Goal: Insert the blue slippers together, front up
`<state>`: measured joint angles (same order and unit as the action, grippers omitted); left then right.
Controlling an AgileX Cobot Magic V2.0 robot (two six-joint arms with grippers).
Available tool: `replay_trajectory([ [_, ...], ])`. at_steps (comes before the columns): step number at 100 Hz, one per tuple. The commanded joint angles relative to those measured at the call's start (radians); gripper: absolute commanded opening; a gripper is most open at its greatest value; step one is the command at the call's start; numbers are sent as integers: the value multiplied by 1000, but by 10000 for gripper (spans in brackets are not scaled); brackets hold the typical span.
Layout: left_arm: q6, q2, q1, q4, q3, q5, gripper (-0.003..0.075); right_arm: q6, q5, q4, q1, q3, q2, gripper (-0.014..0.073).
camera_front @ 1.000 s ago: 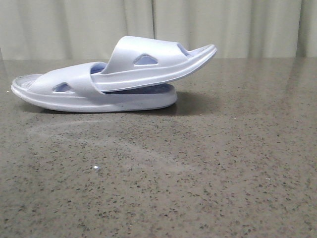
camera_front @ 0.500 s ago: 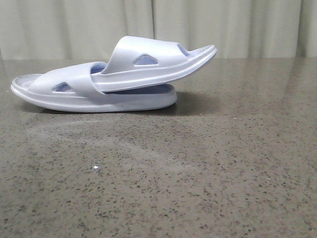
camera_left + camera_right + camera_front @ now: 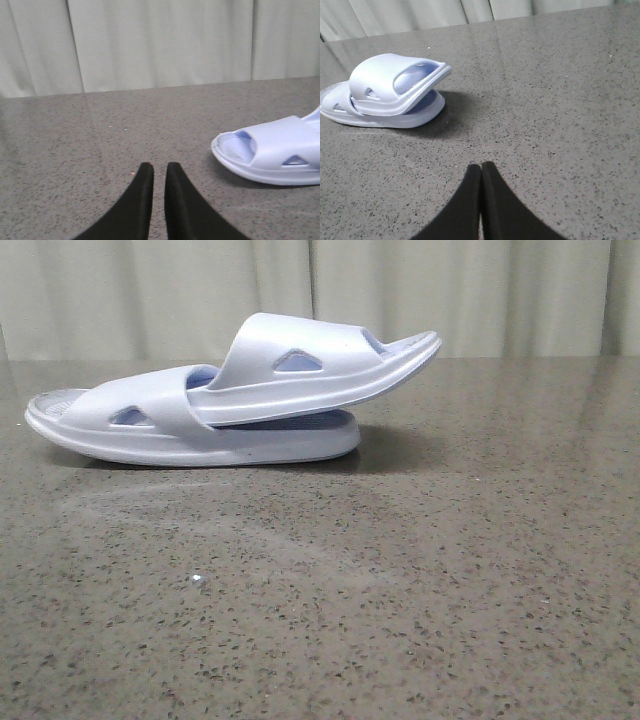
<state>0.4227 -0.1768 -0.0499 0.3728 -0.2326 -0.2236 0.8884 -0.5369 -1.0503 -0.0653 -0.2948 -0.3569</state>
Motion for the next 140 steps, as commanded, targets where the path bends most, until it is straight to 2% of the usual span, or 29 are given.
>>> replay_trajectory([
  [1, -151, 41, 14, -175, 25, 128, 15, -2, 38, -35, 3, -26, -4, -89],
  [7, -196, 94, 41, -217, 70, 143, 15, -2, 38, -35, 3, -26, -4, -89],
  [22, -202, 182, 113, -219, 174, 151, 15, -2, 38, -35, 3, -26, -4, -89],
  [37, -228, 211, 126, -251, 246, 224, 15, -2, 36, -35, 3, -26, -4, -89],
  [42, -243, 211, 119, -267, 246, 189, 15, -2, 38, -35, 3, -25, -4, -89],
  [61, -243, 211, 69, -339, 246, 187, 15, -2, 35, -35, 3, -25, -4, -89],
  [78, -243, 211, 52, -294, 244, 183, 15, -2, 35, -35, 3, -25, -4, -89],
  [140, -243, 211, 52, -293, 244, 183, 15, -2, 35, -35, 3, -25, -4, -89],
])
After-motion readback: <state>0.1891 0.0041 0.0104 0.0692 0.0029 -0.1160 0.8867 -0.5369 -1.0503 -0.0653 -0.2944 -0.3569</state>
